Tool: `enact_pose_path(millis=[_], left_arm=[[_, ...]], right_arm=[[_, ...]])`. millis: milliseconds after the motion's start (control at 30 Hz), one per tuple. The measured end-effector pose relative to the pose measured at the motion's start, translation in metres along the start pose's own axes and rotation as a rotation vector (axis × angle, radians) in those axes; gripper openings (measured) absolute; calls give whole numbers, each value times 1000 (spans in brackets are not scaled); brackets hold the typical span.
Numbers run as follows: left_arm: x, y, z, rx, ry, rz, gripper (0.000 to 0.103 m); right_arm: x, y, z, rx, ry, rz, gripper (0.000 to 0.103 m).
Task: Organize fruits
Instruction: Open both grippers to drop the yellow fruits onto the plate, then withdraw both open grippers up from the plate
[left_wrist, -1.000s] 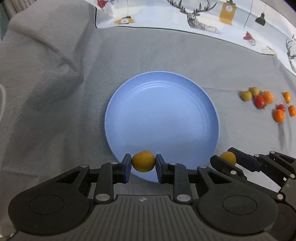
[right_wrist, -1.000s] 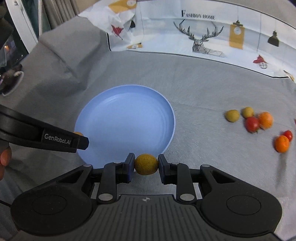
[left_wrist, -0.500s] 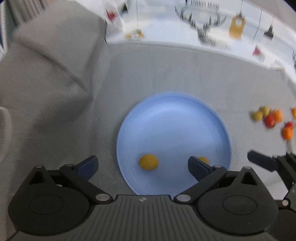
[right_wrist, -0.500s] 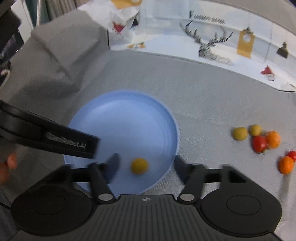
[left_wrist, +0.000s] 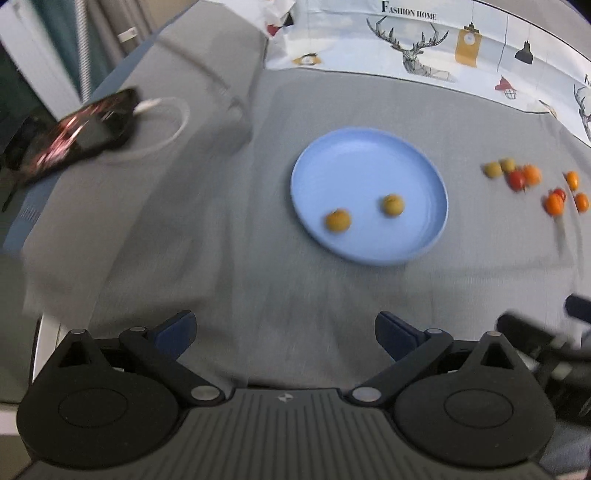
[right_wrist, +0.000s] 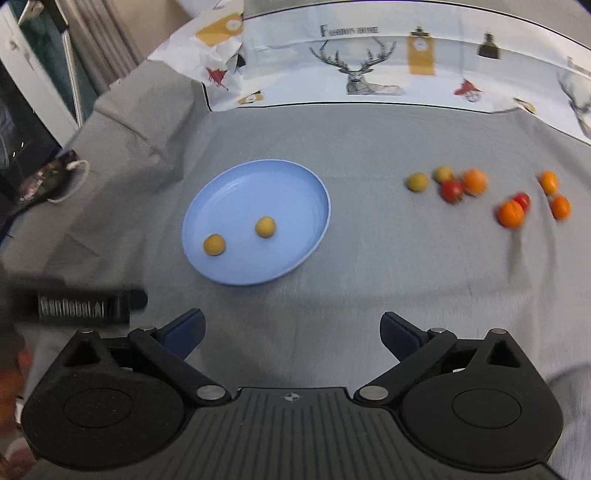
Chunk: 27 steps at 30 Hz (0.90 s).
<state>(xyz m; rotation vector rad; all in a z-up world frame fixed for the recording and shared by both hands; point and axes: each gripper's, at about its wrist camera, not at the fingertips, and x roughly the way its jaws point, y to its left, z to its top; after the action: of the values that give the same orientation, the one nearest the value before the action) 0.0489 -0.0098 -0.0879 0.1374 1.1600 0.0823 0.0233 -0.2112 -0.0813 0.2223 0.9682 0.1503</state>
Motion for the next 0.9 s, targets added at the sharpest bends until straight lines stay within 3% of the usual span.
enact_pose_path(millis=[133,467,900], left_arm=[[-17,4,-26,-3,-17,-5,103],[-76,-12,-52,33,-161,-15,103],[-104,-22,-66,54,-229,-24,103]], right_arm=[[-29,3,-16,10,-55,-5,101],[-84,11,-41,-37,-183,18,102],[-116,9,-58,-23,-265,30,102]])
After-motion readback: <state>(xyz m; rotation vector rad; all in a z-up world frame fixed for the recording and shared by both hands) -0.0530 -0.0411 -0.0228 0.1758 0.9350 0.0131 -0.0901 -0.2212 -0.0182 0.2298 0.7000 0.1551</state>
